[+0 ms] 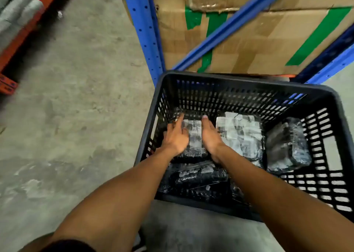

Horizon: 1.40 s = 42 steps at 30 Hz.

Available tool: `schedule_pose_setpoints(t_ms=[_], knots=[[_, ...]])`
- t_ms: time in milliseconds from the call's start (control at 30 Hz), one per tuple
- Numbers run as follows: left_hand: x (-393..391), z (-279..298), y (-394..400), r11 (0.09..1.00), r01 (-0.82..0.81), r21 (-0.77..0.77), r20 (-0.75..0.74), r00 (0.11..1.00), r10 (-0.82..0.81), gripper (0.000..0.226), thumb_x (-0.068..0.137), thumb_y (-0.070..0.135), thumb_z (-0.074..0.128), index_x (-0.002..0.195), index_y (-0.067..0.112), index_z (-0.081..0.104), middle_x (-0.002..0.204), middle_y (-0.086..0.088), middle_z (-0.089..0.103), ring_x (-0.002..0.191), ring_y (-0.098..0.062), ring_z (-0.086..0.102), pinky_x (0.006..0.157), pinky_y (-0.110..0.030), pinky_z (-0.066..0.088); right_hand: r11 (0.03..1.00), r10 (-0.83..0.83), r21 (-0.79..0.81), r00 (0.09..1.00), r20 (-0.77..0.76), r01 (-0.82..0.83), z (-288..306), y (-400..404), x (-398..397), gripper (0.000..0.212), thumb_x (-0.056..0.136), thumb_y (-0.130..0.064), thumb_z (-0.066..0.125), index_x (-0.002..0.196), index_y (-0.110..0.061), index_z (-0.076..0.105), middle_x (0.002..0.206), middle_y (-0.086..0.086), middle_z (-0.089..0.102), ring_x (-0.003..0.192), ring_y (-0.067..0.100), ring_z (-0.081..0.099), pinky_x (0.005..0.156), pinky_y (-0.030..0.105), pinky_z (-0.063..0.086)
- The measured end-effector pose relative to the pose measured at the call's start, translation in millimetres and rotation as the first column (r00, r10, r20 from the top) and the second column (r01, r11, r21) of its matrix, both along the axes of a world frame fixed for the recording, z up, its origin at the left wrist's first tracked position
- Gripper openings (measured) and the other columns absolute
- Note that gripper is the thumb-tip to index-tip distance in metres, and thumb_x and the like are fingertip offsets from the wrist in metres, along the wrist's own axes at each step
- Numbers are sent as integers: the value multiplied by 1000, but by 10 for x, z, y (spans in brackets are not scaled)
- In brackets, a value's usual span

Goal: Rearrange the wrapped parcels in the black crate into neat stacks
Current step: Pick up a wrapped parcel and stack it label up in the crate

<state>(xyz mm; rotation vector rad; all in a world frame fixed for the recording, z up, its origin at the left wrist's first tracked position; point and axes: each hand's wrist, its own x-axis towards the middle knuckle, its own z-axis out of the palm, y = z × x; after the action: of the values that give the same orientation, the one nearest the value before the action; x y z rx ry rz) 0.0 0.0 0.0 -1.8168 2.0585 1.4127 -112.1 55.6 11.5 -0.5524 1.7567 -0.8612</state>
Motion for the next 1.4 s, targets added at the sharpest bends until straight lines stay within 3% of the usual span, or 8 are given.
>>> schedule_pose_setpoints(t_ms=[167,500,633,867,1033,1200,1300,1400], knots=[[-57,-339,26,997,44,63,73,996,-48,87,96,8,46,161,48,5,170,-7,2,155,-46,6,122,-60,19,997,0,75,997,74,-6,-381,-219,-63,75,93,-67,5,156,-26,12,163,6,17,148,27,17,116,45,16],[-6,-422,-82,997,-1,77,-12,1000,2,88,91,3,46,158,53,17,171,-4,0,154,-45,19,117,-54,39,988,-29,150,1000,-12,30,-630,-326,45,93,80,-82,1,155,-28,16,164,11,12,149,34,6,117,59,7],[-49,-314,-88,994,-42,102,-53,997,47,56,104,46,39,154,61,19,173,-10,-4,156,-48,10,126,-58,20,992,-60,121,989,138,44,-470,-248,-54,107,71,-89,0,153,-25,26,163,9,17,149,30,13,117,58,10],[-58,-217,-90,990,-60,125,-211,974,85,85,80,92,27,156,59,8,175,-7,10,160,-37,5,126,-62,11,994,-102,-7,964,244,107,88,-139,-330,89,77,-86,4,152,-41,19,155,15,33,143,40,24,111,59,15],[-84,-2,-26,923,-151,355,-502,802,324,106,66,91,53,157,57,11,169,-3,31,152,-34,33,119,-65,30,942,-207,-164,894,398,292,353,-178,-463,79,83,-81,12,152,-43,17,142,15,47,115,36,55,85,48,42],[-131,305,-61,830,-169,532,-656,537,530,66,95,40,64,150,57,30,145,-10,57,125,-36,61,94,-77,46,902,-138,-268,814,565,339,607,-268,-527,73,87,-76,22,152,-41,18,142,19,43,102,36,70,60,42,58],[-96,410,-125,862,-147,485,-711,508,487,88,98,22,59,153,64,5,146,-2,51,123,-31,61,92,-70,52,907,-81,-329,876,476,263,621,-253,-607,64,93,-68,27,146,-33,36,131,19,55,101,32,70,89,47,55],[-62,490,-191,881,-109,461,-767,451,457,86,95,23,55,153,64,7,149,-3,52,124,-32,61,85,-62,59,931,-7,-366,1000,8,9,558,-199,-575,57,96,-60,34,144,-32,43,135,3,55,109,16,57,93,33,44]])
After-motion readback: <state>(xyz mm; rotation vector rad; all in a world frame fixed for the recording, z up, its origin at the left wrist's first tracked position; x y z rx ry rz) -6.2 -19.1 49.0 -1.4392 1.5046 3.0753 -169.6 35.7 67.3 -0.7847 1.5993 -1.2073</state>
